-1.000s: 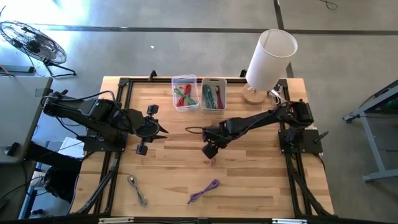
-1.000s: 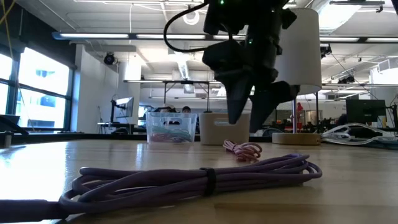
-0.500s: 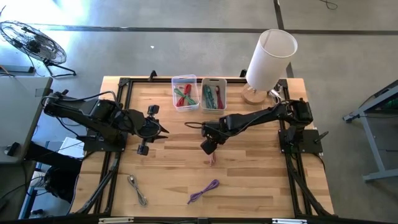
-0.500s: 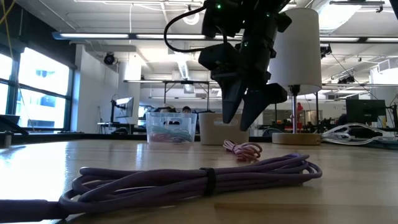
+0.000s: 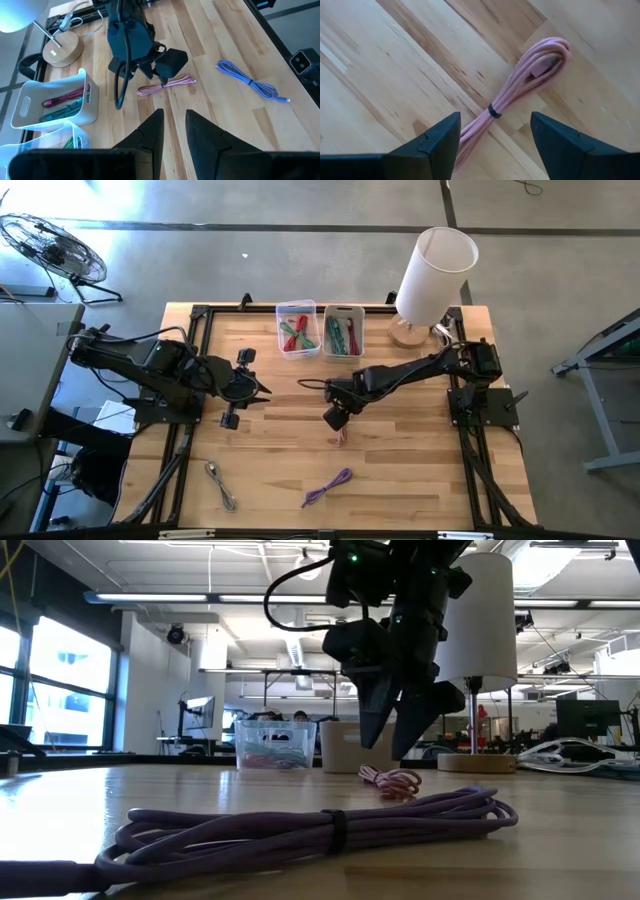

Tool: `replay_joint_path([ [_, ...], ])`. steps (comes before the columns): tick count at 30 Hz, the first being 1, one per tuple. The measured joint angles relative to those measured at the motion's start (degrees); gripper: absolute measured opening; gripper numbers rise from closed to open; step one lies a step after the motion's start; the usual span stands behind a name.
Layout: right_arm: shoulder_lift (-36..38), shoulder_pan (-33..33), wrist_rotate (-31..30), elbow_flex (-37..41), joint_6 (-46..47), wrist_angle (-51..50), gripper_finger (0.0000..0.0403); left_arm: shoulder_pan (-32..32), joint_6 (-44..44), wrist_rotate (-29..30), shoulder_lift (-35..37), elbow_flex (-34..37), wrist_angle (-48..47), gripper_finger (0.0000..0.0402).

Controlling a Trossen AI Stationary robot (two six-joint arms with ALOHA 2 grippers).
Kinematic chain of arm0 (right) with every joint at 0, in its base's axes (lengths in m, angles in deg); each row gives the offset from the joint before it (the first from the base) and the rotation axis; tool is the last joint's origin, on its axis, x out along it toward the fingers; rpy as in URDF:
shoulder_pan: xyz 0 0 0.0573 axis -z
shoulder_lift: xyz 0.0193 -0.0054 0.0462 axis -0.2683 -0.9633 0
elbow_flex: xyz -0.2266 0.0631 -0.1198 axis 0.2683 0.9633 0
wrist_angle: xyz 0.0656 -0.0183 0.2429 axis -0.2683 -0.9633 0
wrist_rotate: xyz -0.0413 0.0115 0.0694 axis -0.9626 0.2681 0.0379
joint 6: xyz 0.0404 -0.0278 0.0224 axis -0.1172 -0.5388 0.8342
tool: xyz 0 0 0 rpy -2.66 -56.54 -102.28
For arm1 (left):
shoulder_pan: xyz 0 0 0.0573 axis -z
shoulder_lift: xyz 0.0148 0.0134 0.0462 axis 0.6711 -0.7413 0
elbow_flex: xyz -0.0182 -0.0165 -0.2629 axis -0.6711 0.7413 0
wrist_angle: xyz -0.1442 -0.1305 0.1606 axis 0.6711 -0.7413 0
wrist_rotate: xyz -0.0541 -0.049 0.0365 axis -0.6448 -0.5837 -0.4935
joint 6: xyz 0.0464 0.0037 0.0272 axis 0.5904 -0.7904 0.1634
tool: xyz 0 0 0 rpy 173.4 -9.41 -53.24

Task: Pick & Place USB Port
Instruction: Put the pink cable into the transparent bin

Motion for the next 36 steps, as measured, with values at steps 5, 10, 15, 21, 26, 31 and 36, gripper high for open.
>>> replay_joint_path([
  [5, -0.2, 0.0, -0.7, 0.0, 0.0, 0.1, 0.0234, 0.0, 0.0, 0.0, 0.0, 0.0, 0.0, 0.0078],
  [10, -1.6, 0.0, 0.5, 0.0, 0.0, 0.5, 0.0234, 0.0, 0.0, 0.0, 0.0, 0.0, 0.0, 0.0078],
  [15, -4.1, -0.5, 0.9, 0.0, 0.0, 0.8, 0.0234, 0.0, 0.0, 0.0, 0.0, 0.0, -0.1, 0.0078],
  [21, -6.2, -0.7, 0.1, -0.3, 0.0, 0.9, 0.0231, 0.0, 0.1, 0.0, 0.0, 0.0, -0.6, 0.0078],
  [26, -6.8, -0.8, -1.4, -0.2, -0.4, 0.7, 0.021, 0.0, 0.1, 0.0, 0.0, 0.0, -0.5, 0.0078],
  [31, -6.9, -0.3, -2.6, -0.2, -2.5, 0.2, 0.0178, 0.0, 0.1, 0.0, 0.0, 0.0, -0.7, 0.0078],
  [36, -7.0, 0.6, -2.6, -0.1, -6.3, -1.2, 0.0122, 0.0, 0.1, 0.0, 0.0, 0.0, -0.7, 0.0078],
])
